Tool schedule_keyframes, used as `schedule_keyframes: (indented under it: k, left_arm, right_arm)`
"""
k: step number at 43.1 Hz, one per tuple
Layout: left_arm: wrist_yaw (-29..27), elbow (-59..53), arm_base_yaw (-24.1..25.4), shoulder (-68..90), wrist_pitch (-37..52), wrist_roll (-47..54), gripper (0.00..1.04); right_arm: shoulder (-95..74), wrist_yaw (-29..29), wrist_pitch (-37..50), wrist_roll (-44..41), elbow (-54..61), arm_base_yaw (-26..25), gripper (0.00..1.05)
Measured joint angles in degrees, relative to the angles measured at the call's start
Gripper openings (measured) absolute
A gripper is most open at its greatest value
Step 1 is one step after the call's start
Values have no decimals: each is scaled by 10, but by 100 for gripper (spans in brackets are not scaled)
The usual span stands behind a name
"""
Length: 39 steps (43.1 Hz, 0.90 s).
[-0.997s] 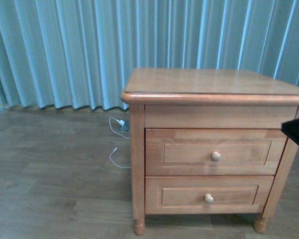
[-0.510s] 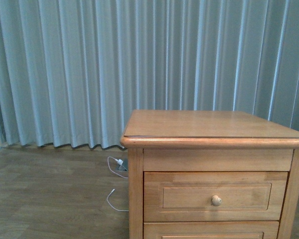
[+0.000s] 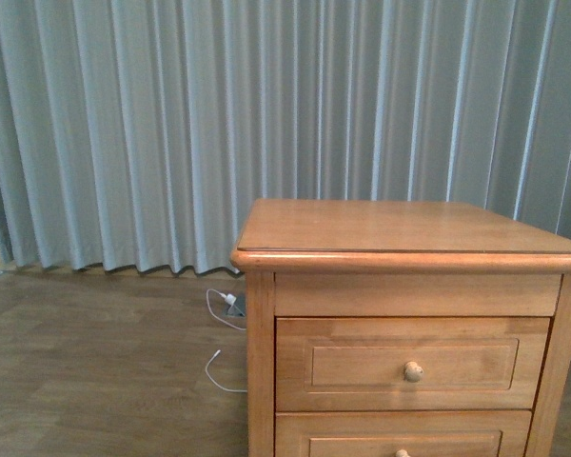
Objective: Put charger into drawer
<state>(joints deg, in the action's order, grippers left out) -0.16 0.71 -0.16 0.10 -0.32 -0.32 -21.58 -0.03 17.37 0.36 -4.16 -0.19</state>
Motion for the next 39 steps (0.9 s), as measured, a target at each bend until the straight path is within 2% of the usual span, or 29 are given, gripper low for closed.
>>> schedule_keyframes:
  k: [25, 29, 39]
  left_arm:
    - [0, 0, 0, 0, 0, 0, 99]
    - [0, 0, 0, 0, 0, 0, 99]
    - [0, 0, 0, 0, 0, 0, 99]
  right_arm:
    - [113, 0, -68, -2, 39, 0, 2]
    - [191, 0, -166, -2, 38, 0, 2]
    - [213, 0, -173, -2, 38, 0, 2]
